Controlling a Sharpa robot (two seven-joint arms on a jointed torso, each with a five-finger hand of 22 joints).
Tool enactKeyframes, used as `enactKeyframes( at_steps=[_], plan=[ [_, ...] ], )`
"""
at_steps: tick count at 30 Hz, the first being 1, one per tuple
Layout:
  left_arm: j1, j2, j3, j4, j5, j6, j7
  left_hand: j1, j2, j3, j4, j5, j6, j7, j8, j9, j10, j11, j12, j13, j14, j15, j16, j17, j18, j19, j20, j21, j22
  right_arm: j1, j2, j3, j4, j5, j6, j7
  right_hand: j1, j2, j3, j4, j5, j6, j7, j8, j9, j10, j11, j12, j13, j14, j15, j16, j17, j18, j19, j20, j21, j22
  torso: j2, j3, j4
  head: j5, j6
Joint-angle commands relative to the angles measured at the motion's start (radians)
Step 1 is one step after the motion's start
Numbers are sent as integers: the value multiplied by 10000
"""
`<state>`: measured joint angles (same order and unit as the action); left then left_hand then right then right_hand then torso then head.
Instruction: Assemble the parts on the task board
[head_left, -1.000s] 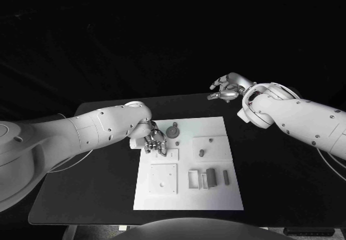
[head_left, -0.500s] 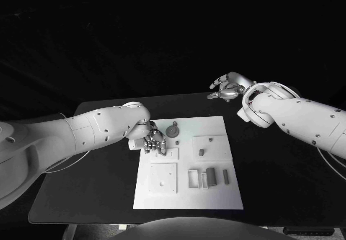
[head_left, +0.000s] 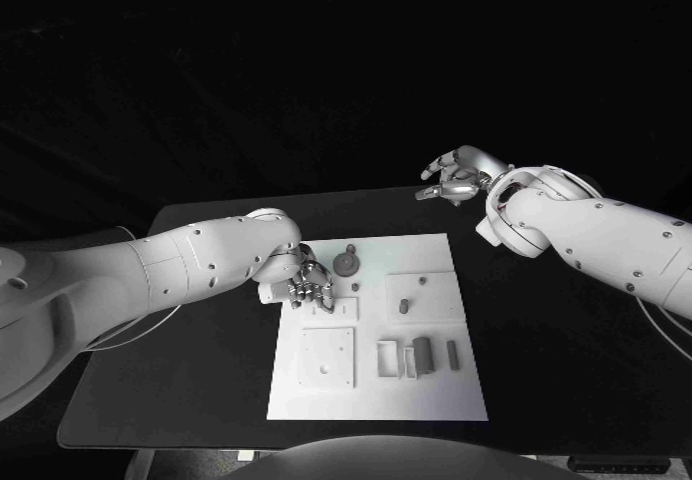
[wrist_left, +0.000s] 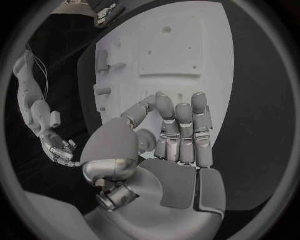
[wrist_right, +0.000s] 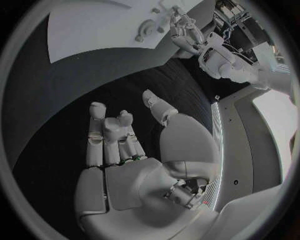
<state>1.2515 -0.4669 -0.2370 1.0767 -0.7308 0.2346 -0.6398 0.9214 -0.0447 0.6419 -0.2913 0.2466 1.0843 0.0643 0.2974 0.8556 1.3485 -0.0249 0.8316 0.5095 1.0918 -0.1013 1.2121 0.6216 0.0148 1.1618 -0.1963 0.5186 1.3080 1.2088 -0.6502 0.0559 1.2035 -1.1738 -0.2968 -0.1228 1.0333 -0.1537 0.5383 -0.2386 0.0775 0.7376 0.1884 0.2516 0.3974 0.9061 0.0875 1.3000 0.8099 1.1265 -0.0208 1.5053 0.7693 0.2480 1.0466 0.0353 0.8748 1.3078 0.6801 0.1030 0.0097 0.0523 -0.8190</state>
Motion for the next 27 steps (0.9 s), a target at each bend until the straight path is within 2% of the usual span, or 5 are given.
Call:
enactKeyframes(
  at_steps=[1, 13, 23, 27],
  plan=[
    [-17, 14, -3, 20, -104, -227, 111, 444, 535, 54, 23, 30, 403, -216, 20, 31, -839, -397, 47, -10, -15, -67, 65, -13, 192, -21, -72, 54, 237, -4, -5, 6, 21, -51, 125, 38, -76, -18, 3, 50, 31, 0, 147, 40, -14, -63, 24, 48, -15, -53, 25, 47, -14, 137, 6, -81, -35, 180, -1, 6, -5, 7, 1],
    [-19, 16, -3, 92, -99, 151, 8, 440, 484, 52, 17, 26, 417, -222, 6, 37, -845, -402, 67, -23, -17, -72, 81, -41, 192, -25, -77, 69, 232, -4, -13, 5, 30, -51, 137, 36, -78, -18, 3, 54, 32, -1, 147, 43, -15, -64, 24, 52, -21, -54, 24, 48, -16, 137, 5, -81, -36, 180, 2, 8, -11, 8, -2],
    [-19, 6, -3, 136, -21, 155, 48, 174, 89, -185, 163, 91, 503, -236, -69, 44, -870, -412, 160, -75, -36, -64, 158, -174, 181, -23, -77, 109, 211, -4, -27, 5, 40, -51, 135, 32, -82, -20, 1, 58, 32, -1, 147, 44, -15, -65, 24, 54, -24, -55, 24, 48, -17, 138, 5, -80, -36, 179, 0, 7, -4, -11, -22],
    [-20, 12, -3, 139, -21, 129, 66, -104, -67, -522, 275, -123, 523, -237, -121, 53, -899, -410, 201, -111, -57, -64, 205, -251, 185, -36, -80, 118, 210, -4, -28, 5, 50, -51, 133, 33, -90, -22, -2, 63, 31, -3, 148, 44, -15, -66, 24, 55, -26, -56, 24, 47, -18, 137, 4, -79, -37, 179, 0, 6, -5, -15, -17]
  ],
)
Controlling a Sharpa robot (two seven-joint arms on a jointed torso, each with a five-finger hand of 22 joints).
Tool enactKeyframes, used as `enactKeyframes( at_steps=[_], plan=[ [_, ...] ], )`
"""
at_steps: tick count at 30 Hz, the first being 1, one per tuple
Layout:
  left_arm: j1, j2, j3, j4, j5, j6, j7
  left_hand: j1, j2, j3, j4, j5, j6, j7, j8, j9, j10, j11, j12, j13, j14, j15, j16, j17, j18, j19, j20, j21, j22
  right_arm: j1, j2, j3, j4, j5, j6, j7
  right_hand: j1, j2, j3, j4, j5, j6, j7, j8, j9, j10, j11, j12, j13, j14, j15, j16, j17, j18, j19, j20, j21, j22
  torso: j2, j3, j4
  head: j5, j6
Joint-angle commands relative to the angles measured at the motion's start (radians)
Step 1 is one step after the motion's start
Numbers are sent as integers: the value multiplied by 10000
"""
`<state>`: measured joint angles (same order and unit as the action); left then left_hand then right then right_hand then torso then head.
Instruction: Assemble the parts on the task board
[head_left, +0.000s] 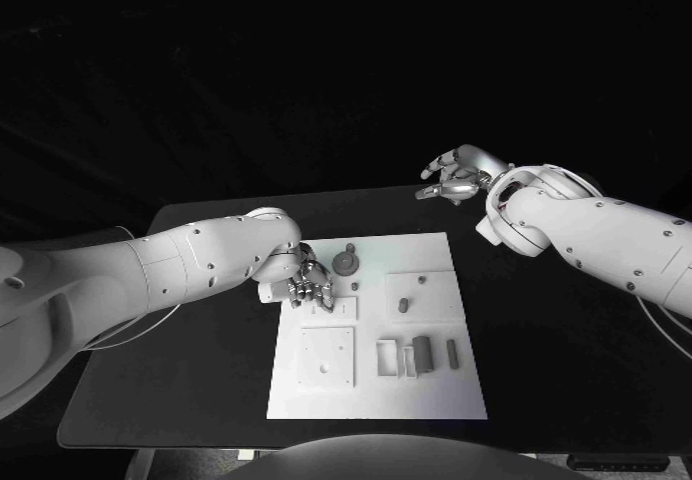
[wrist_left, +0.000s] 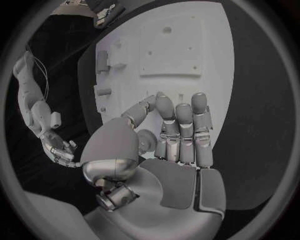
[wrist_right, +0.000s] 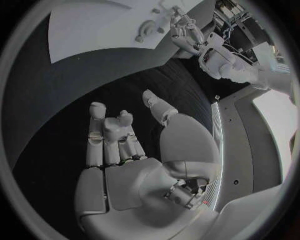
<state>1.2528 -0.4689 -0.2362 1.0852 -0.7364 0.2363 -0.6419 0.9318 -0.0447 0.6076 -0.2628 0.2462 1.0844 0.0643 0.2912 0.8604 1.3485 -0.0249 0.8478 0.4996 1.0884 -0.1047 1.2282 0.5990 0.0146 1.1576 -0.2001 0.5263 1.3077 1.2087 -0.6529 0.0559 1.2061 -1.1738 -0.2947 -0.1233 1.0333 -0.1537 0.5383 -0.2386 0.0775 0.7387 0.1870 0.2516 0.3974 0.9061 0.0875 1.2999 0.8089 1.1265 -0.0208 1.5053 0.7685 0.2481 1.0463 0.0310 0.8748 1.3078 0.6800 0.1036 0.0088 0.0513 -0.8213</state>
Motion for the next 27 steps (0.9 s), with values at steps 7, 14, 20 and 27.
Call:
enactKeyframes(
  at_steps=[7, 14, 20, 27],
  plan=[
    [-35, 49, -11, 55, 35, 110, 105, -404, -204, -517, 120, -680, 563, -244, -133, 17, -928, -419, 90, -73, -57, -45, 108, -138, 204, -22, -51, 23, 196, -3, 2, 5, 16, -50, 113, 42, -98, -24, -4, 71, 31, -15, 163, 45, -16, -67, 24, 57, -18, -57, 25, 47, -11, 137, 6, -36, -37, 179, 1, 0, 4, -16, 1],
    [-36, 66, -11, 47, 36, 79, 136, -509, -416, -621, 346, -1236, 597, -248, -204, 27, -946, -424, 133, -136, -80, -57, 172, -244, 213, -29, -58, -3, 190, -3, 2, 5, 10, -50, 113, 43, -103, -26, -5, 75, 31, -17, 162, 45, -16, -68, 25, 58, -21, -57, 25, 48, -12, 137, 6, -35, -38, 179, 0, 2, 1, -17, -3],
    [-36, 66, -10, 44, 37, 84, 143, -570, -497, -653, 448, -1350, 604, -248, -229, 33, -954, -425, 147, -158, -90, -58, 193, -281, 213, -32, -60, -14, 188, -3, 0, 5, 5, -50, 113, 40, -103, -26, -4, 78, 32, -18, 162, 46, -17, -69, 24, 60, -24, -58, 25, 48, -13, 137, 6, -36, -38, 179, 2, 1, 1, -22, -7],
    [-36, 57, -10, 44, 37, 88, 148, -586, -555, -667, 484, -1389, 611, -250, -239, 37, -957, -427, 155, -169, -94, -60, 206, -298, 215, -33, -62, -19, 189, -3, -4, 5, 4, -50, 108, 42, -103, -26, -3, 81, 33, -20, 162, 46, -17, -70, 24, 61, -27, -58, 25, 48, -14, 137, 5, -36, -39, 179, 1, -4, 2, -21, -5]
  ],
)
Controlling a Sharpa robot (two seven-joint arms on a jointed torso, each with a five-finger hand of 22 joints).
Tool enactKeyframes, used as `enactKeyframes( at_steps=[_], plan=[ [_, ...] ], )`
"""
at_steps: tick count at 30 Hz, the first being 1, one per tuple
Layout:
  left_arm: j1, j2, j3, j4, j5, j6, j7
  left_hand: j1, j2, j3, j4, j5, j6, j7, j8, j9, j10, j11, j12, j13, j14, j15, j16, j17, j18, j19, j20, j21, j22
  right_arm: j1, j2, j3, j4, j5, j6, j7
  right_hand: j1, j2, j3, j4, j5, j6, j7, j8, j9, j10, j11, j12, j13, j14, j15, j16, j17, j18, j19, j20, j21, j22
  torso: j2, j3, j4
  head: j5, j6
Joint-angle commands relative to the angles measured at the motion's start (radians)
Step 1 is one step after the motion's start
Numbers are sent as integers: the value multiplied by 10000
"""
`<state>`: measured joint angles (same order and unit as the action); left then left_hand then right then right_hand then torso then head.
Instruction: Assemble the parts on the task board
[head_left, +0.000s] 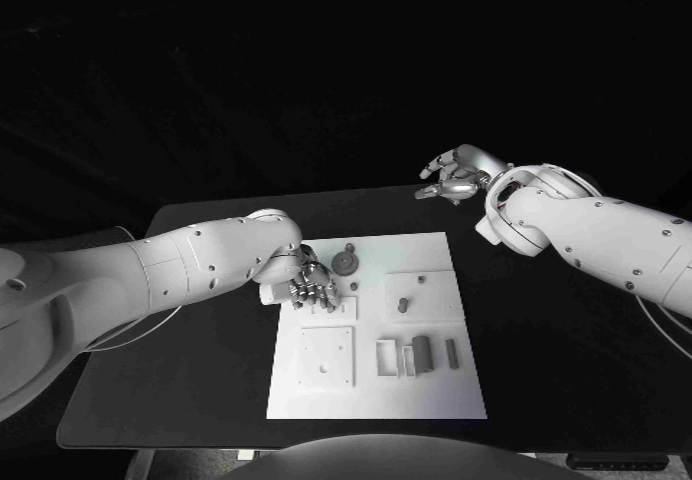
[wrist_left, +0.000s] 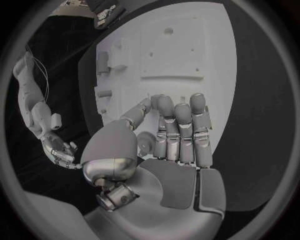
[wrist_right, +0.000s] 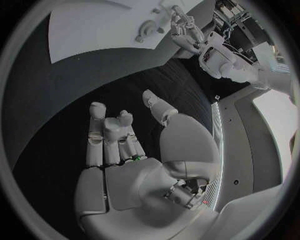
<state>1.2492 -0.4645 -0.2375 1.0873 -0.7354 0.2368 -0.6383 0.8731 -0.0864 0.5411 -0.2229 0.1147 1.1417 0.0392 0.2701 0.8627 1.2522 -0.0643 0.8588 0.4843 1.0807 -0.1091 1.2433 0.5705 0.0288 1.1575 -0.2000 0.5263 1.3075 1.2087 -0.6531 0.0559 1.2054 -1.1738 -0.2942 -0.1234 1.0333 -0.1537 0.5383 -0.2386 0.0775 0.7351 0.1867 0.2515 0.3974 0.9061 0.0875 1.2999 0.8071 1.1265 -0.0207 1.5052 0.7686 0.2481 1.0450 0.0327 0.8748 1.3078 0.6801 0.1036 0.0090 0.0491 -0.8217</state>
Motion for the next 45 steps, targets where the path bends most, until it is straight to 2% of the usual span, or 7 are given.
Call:
enactKeyframes(
  at_steps=[1, 14, 25, 30, 37, 41, 45],
  plan=[
    [1, 6, 3, 24, 27, 95, 115, -4, -153, -6, 97, -92, 39, 1, -31, 15, 6, -34, 49, -18, -17, -16, 60, -17, 74, -33, -64, -20, 191, -3, -2, 5, 10, -50, 103, 43, -103, -27, -2, 81, 33, 16, 165, 46, -17, -70, 25, 62, -10, -58, 25, 48, -15, 137, 19, -53, -39, 179, 0, -4, 0, 1, 0],
    [1, -122, 5, 79, 27, 98, 169, -602, -905, -331, 659, -665, 86, -5, -90, 81, -10, -38, 137, -80, -58, -25, 190, -130, 76, -20, -72, -41, 195, -4, -18, 5, -7, -50, 91, 44, -108, -35, -5, 86, 32, 11, 165, 46, -19, -71, 25, 65, -15, -58, 25, 49, -17, 137, 19, -53, -39, 179, 1, -11, 4, -2, 15],
    [35, -538, 17, 432, 27, -251, 213, -1647, -305, -2073, -395, -662, 106, -78, -138, 252, -77, -110, 265, -71, -162, -120, 382, -207, 174, -81, -141, -110, 171, -7, -25, 5, -39, -50, 90, 50, -116, -37, -7, 95, 32, 6, 166, 46, -20, -71, 26, 67, -19, -58, 26, 49, -18, 137, 19, -53, -39, 179, -5, -7, 8, 21, 20],
    [314, -851, 23, 771, 27, -322, 181, -1654, -181, -2111, -505, -661, 126, -85, -145, 262, -65, -119, 274, -78, -148, -133, 399, -224, 177, -53, -151, -114, 168, -14, -40, 5, -78, -50, 97, 55, -118, -37, -7, 98, 32, 4, 167, 45, -21, -72, 26, 69, -20, -58, 26, 50, -19, 137, 20, -53, -39, 179, -2, -12, 0, 15, 62],
    [985, -1411, 79, 1194, 27, -317, 148, -1562, -4, -2115, -636, -661, 98, -70, -185, 263, -96, -105, 245, -109, -173, -132, 379, -267, 165, -64, -147, -146, 160, -18, -59, 5, -133, -50, 85, 63, -121, -37, -7, 102, 32, 3, 167, 46, -21, -72, 26, 71, -22, -57, 26, 51, -19, 137, 20, -53, -40, 178, -14, -10, 14, 33, 133],
    [1255, -1531, 101, 952, 26, -779, 206, -1303, 218, -2074, -661, -640, -525, 157, -596, 69, -267, 97, 35, -252, -328, -72, 159, -420, 116, -221, -92, -345, 70, -18, -74, 5, -157, -50, 57, 76, -126, -35, -8, 108, 32, 8, 167, 50, -20, -72, 27, 73, -25, -56, 26, 52, -20, 137, 21, -53, -39, 178, -9, -7, 10, 32, 196],
    [1283, -1328, 101, 193, -680, -1224, 531, -1014, 589, -2034, -660, -619, -1255, 516, -1075, -256, -628, 448, -472, -528, -607, 117, -393, -763, 0, -560, 64, -825, -209, -20, -56, 4, -207, -44, 38, 94, -130, -32, -8, 114, 32, 24, 166, 61, -17, -73, 26, 75, -28, -55, 26, 53, -21, 137, 23, -54, -39, 178, -1, -5, 7, 28, 310]
  ],
)
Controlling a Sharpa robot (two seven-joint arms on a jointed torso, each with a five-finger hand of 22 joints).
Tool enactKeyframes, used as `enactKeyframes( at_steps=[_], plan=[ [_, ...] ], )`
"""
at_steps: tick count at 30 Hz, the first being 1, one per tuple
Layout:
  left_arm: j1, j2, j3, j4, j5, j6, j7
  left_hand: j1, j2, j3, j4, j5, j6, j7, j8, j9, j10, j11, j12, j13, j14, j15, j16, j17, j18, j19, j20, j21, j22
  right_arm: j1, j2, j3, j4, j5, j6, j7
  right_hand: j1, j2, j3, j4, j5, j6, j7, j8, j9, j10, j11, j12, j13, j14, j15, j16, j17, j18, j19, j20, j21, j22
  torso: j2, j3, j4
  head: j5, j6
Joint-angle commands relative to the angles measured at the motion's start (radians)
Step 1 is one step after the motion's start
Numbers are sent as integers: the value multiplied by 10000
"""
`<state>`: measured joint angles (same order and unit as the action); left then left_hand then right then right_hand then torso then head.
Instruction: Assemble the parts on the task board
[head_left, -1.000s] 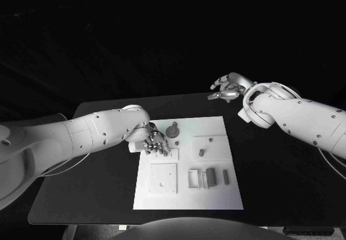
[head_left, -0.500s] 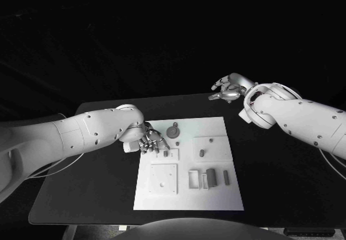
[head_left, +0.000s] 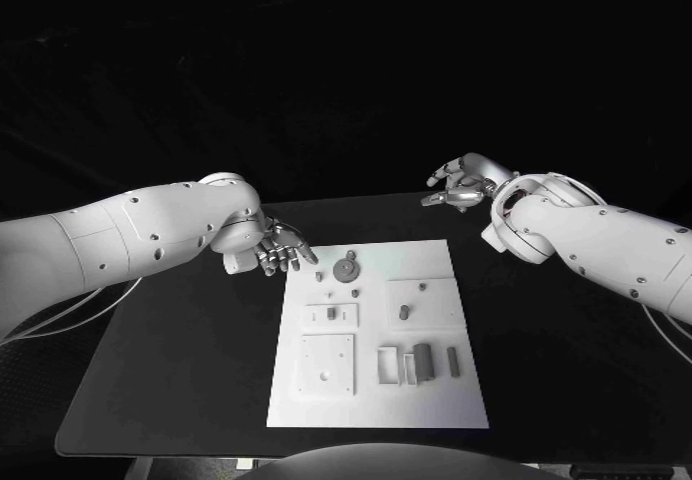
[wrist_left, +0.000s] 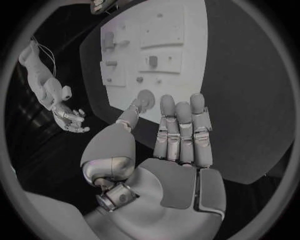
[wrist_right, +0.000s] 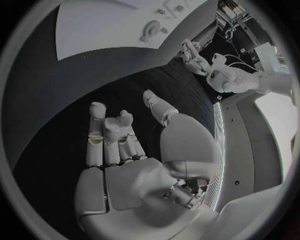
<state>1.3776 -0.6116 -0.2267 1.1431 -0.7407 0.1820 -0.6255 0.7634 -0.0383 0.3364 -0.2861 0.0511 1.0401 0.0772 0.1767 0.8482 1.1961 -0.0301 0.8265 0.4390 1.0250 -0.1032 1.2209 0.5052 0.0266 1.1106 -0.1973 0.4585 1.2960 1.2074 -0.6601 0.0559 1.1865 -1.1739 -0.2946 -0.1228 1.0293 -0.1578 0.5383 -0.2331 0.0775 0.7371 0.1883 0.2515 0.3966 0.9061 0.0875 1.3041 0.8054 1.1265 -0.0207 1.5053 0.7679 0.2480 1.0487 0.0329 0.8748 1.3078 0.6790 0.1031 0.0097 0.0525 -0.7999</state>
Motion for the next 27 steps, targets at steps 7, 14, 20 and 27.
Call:
enactKeyframes(
  at_steps=[7, 14, 20, 27],
  plan=[
    [-101, 859, -54, -1494, -1060, -108, 755, -392, -365, 12, 191, 29, -1105, 627, -704, -721, -849, 609, -1334, -613, -722, 655, -1352, -886, 27, -798, 566, -1198, -772, -80, 76, 4, -46, -39, 60, 105, -92, 13, -8, 63, 32, 9, 150, 65, -7, -73, 25, 36, -13, -54, 26, 53, -15, 138, -13, -56, -39, 178, 28, 2, -14, 13, 203],
    [-564, 1471, -53, -2326, -1020, 125, 1152, -574, 47, 229, 259, 49, -1247, 411, -753, -954, -1838, 955, -2435, -1074, -544, 797, -1537, -1118, 150, -697, 747, -1447, -967, -90, 118, 4, -79, -38, 66, 104, -91, 19, -7, 65, 33, 11, 150, 67, -7, -73, 25, 37, -14, -53, 25, 54, -16, 138, -12, -57, -39, 178, 33, 4, -37, -17, 214],
    [-690, 1775, -52, -2690, -973, 437, 1228, -667, 52, 79, 103, -4, -1047, 510, -567, -1043, -1292, 853, -2893, -1309, -114, 617, -990, -800, 273, -150, 610, -1229, -817, -98, 127, 4, -122, -38, 70, 102, -89, 26, -5, 66, 34, 11, 150, 68, -7, -73, 25, 39, -16, -53, 25, 55, -16, 138, -11, -58, -38, 178, 32, 22, -49, -40, 213],
    [-752, 1924, -56, -2895, -1143, 462, 1211, -879, -97, 51, 226, -7, -422, 448, -177, -1116, -104, 485, -2967, -1172, 488, 165, 269, -78, 406, 754, 213, -411, -64, -98, 162, 4, -103, -38, 73, 101, -87, 30, -4, 65, 34, 9, 150, 68, -8, -73, 24, 41, -17, -52, 25, 55, -17, 138, -11, -58, -39, 178, 14, 19, -17, -83, 213]
  ],
)
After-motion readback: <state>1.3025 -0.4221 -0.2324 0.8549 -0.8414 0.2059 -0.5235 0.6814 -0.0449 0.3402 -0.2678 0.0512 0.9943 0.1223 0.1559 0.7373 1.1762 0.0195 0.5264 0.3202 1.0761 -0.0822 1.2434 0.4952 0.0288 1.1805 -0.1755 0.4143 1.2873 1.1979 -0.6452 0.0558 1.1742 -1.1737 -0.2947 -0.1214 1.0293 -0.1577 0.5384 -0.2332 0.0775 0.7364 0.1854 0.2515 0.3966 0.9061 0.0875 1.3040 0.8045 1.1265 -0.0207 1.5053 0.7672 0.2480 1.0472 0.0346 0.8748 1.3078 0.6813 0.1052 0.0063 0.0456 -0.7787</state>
